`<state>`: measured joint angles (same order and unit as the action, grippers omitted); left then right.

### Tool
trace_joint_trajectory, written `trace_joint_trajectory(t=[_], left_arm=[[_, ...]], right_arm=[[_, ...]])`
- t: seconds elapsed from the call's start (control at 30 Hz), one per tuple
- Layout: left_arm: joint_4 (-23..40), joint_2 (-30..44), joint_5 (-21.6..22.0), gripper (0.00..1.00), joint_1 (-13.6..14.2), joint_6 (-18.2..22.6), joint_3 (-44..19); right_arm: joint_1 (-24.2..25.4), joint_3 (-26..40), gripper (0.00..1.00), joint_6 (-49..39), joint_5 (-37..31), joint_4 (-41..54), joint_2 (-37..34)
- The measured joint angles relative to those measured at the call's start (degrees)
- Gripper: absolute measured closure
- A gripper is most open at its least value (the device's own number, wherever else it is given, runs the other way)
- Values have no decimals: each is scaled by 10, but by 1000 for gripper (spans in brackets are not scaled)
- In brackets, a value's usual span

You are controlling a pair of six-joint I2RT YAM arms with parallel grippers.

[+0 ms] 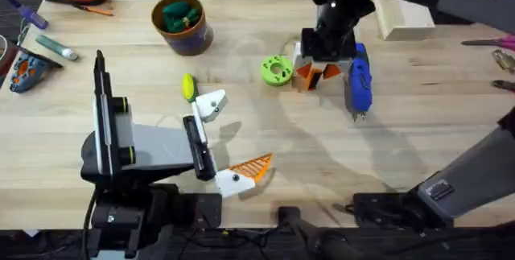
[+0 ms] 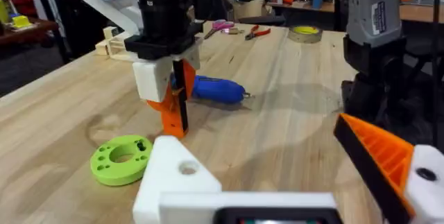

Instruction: Pick up the gripper from the table and insert it into the empty holder that is missing its gripper. Then pick up a screw, insert it into the mounting hole, and use the screwdriver to tighten it. Finally, clean up the table by picking up the vegetable and placing it into the bucket.

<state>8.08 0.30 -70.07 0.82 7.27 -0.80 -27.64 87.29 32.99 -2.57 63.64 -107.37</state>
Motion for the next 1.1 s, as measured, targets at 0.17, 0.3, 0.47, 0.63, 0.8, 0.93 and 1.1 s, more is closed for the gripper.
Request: trace_joint_trajectory(t=[0.17, 0.3, 0.47, 0.63, 0.8, 0.93, 1.1], left_arm=[[0, 0, 0, 15, 0, 0, 0], [0, 0, 0, 15, 0, 0, 0], [0, 0, 0, 15, 0, 0, 0], [0, 0, 0, 15, 0, 0, 0], [0, 0, 0, 15, 0, 0, 0], [0, 0, 0, 15, 0, 0, 0], [0, 0, 0, 15, 0, 0, 0]], right_arm=[[0, 0, 671, 0, 0, 0, 0], [0, 0, 692, 0, 0, 1, 0], [-1, 0, 740, 0, 0, 0, 0], [-1, 0, 880, -2, 0, 0, 0], [-1, 0, 986, -2, 0, 0, 0], [-1, 0, 986, -2, 0, 0, 0], [-1, 0, 986, -2, 0, 0, 0]])
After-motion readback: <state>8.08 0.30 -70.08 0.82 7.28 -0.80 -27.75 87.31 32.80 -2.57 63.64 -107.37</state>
